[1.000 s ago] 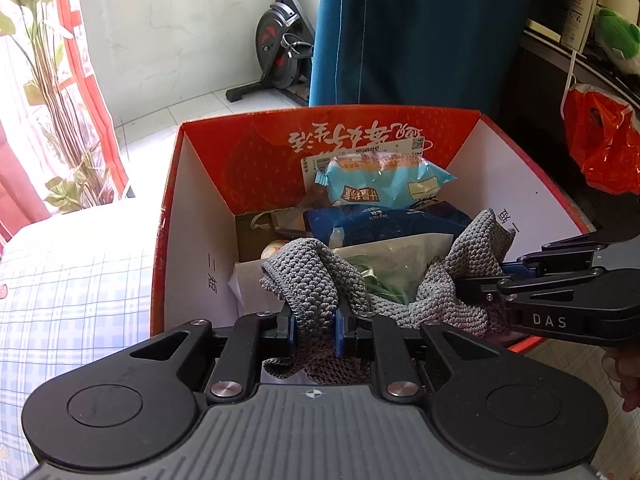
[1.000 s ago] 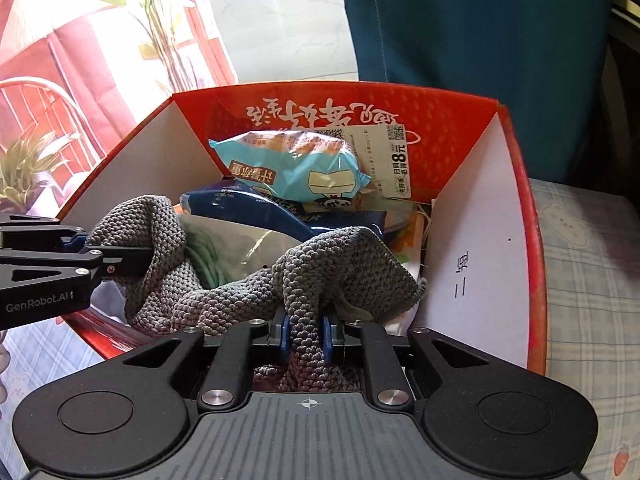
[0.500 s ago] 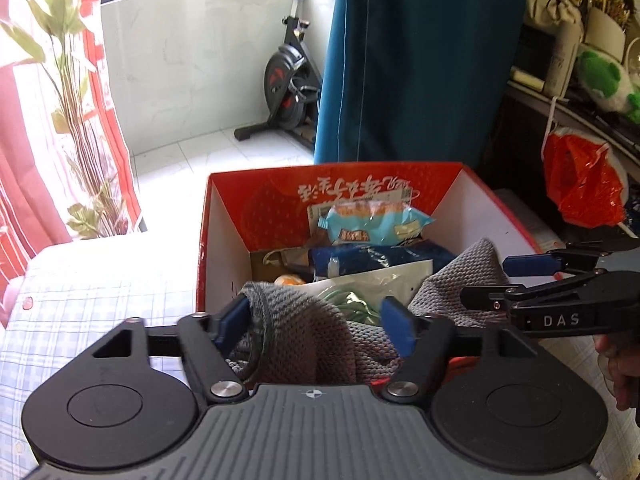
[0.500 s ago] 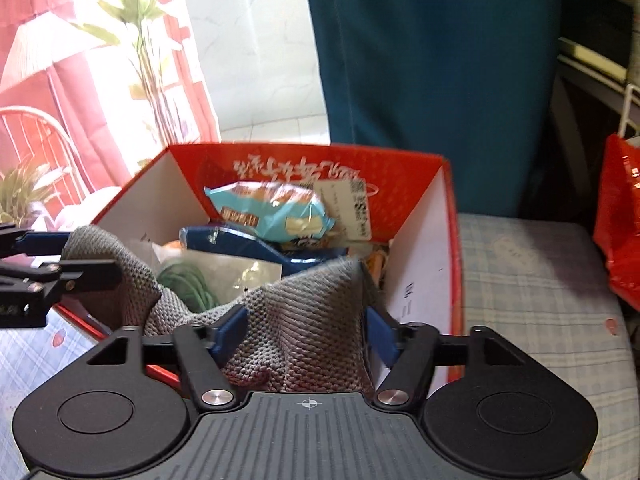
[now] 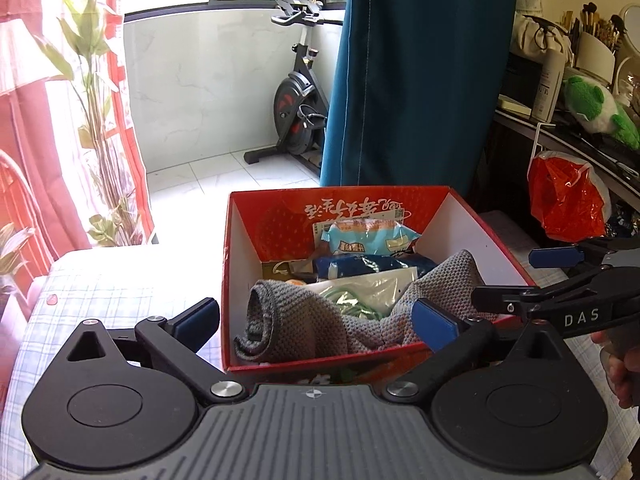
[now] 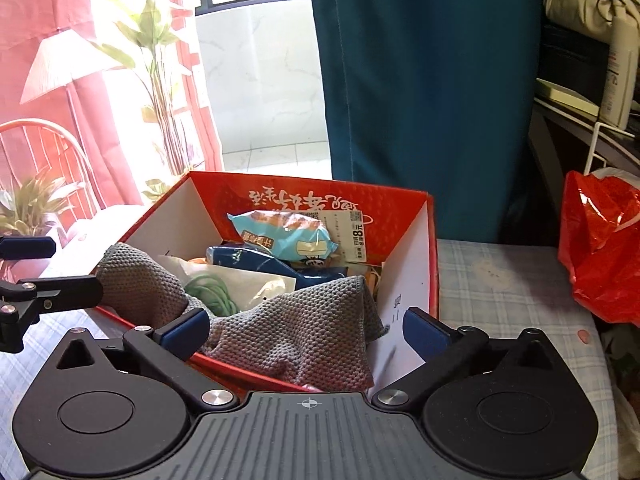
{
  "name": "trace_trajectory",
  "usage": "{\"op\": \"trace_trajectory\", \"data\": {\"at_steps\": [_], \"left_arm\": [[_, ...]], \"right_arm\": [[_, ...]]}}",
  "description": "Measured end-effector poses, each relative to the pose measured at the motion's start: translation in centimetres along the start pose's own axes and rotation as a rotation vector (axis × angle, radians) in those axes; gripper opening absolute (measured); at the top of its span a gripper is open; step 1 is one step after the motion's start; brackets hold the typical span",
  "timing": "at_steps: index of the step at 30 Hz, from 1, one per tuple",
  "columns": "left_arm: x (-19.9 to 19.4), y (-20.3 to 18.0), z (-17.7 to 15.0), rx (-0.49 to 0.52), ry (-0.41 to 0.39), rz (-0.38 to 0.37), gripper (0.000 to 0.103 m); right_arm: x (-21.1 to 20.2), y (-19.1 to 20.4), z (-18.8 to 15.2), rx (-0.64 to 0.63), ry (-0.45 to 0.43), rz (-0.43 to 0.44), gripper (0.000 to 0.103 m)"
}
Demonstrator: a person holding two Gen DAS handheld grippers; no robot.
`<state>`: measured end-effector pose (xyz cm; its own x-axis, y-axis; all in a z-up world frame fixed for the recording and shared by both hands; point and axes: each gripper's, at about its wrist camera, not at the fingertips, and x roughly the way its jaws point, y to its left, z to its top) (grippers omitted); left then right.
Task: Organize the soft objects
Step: 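Open both grippers to release the grey cloth into the box, then move both grippers down to the black gloves and close on them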
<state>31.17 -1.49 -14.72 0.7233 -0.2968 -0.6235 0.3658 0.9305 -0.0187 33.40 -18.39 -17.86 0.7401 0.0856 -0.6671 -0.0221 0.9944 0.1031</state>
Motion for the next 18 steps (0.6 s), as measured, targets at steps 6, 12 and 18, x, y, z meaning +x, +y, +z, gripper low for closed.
{"op": "trace_trajectory", "data": {"at_steps": [6,12,18], "left_arm": [[-1.3,0.1,-2.1,-0.010,-0.001,0.002,0.103],[-2.3,0.5,-4.8,-0.022,0.017,-0.003,0.103],[-1.6,1.2,-6.4,-0.058,0.053,0.004,0.103]], "right_arm": [[-1.7,0.8,-1.5,-0.017,-0.039,0.010,0.102],[-2.6,1.4,-3.6,-0.048,-0.061,0.009,0.102],[-2.8,1.0,-4.9,-0.008,-0.074,0.014,0.103]]}}
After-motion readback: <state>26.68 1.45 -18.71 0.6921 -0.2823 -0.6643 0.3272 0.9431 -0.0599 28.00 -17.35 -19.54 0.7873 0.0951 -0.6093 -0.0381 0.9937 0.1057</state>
